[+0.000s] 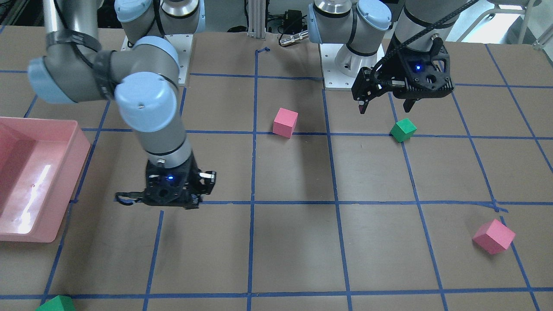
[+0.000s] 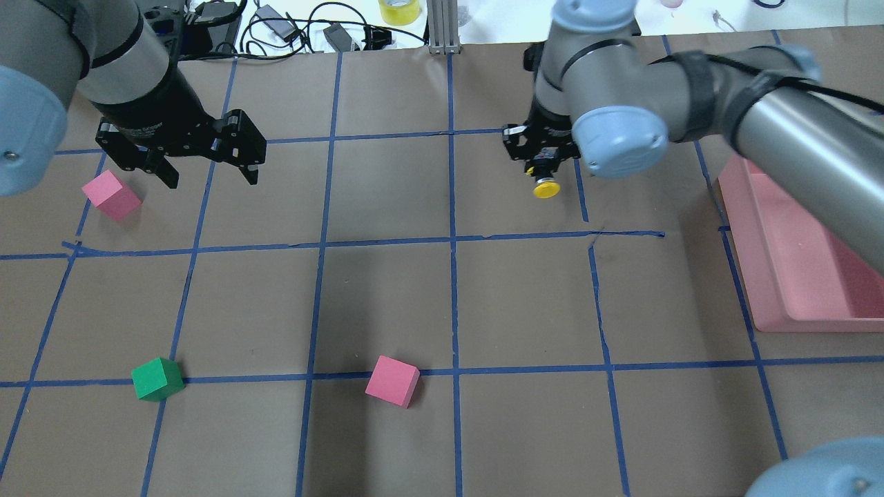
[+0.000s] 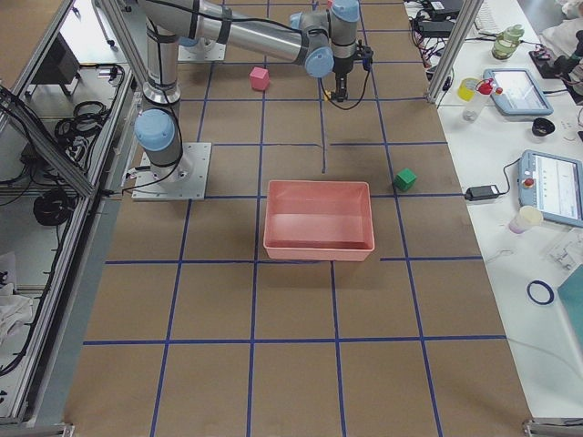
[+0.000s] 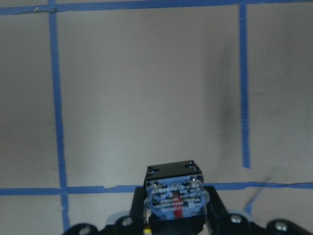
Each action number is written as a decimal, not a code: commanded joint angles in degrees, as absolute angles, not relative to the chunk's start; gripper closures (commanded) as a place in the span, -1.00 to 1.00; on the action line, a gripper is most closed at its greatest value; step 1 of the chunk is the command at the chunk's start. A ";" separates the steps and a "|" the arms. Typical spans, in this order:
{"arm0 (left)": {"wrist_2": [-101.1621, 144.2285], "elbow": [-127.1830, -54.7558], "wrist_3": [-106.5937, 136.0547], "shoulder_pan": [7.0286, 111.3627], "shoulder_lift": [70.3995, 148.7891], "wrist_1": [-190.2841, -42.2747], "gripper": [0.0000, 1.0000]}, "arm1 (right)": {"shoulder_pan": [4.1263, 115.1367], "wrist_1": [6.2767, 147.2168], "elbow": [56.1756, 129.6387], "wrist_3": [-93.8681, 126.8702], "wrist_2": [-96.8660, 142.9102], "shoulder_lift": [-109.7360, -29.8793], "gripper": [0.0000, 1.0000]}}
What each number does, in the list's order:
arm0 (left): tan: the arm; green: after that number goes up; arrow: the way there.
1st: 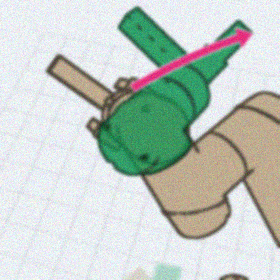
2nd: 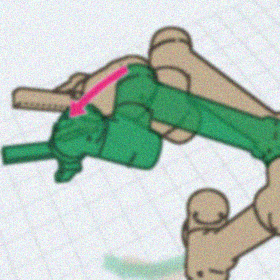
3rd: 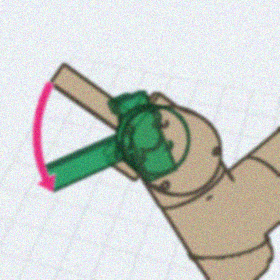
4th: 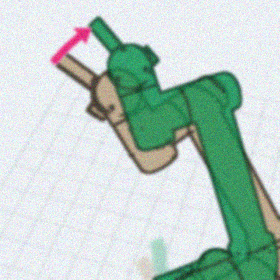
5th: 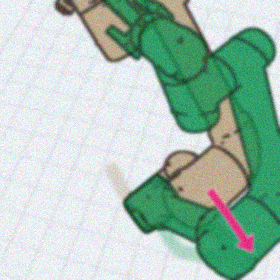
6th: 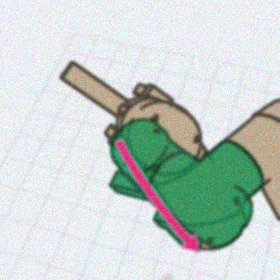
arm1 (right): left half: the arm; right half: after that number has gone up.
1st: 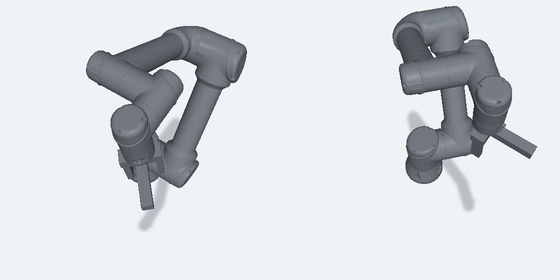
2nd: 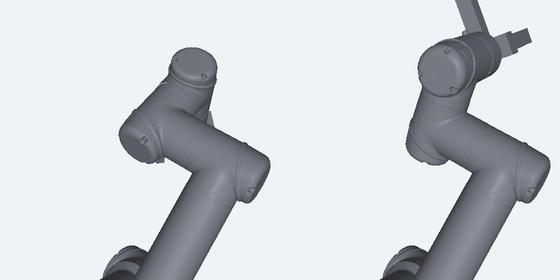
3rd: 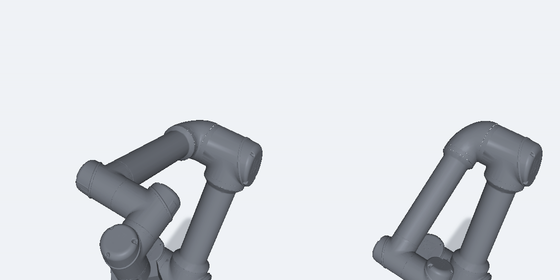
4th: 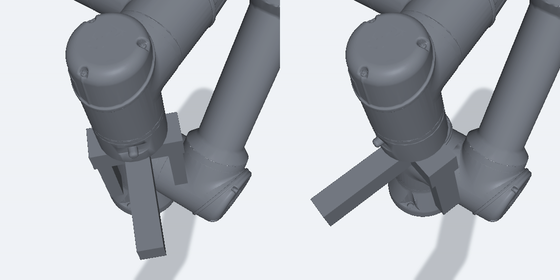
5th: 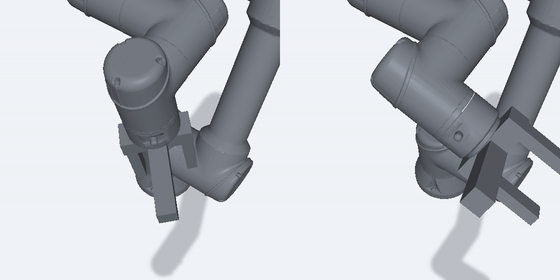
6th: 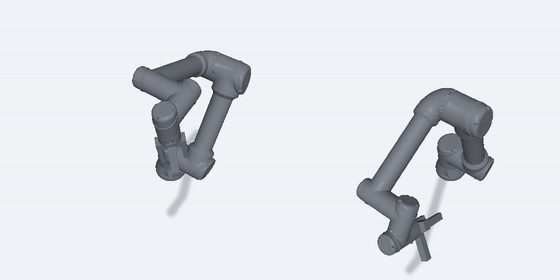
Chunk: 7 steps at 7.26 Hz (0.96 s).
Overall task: Align button upright
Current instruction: 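Carry the button with the right gripper to the table center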
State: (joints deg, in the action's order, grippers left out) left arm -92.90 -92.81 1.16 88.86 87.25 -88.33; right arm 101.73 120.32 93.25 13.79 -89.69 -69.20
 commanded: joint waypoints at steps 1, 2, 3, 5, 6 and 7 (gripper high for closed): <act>-92.90 -92.81 1.14 88.86 87.19 -88.33 -1.00 | 108.62 127.41 93.51 20.91 -89.65 -64.01 1.00; -92.90 -92.81 1.14 88.86 87.19 -88.33 -1.00 | 111.50 131.44 93.95 21.00 -90.52 -61.72 1.00; -92.99 -92.81 1.06 88.86 87.19 -88.42 -1.00 | 113.53 132.79 94.13 22.57 -91.57 -59.79 1.00; -92.81 -92.81 1.14 88.77 87.45 -88.24 -1.00 | 114.17 135.59 96.75 22.85 -91.58 -58.28 1.00; -92.90 -92.81 1.06 88.77 87.45 -88.24 -1.00 | 114.17 139.70 98.07 22.85 -91.41 -57.75 1.00; -92.90 -92.81 0.97 88.77 87.45 -88.33 -1.00 | 114.17 139.75 98.09 22.94 -90.88 -57.74 1.00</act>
State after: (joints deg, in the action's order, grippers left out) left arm -92.88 -92.81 1.05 88.78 87.41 -88.27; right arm 114.07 137.95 97.33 22.83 -91.34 -58.12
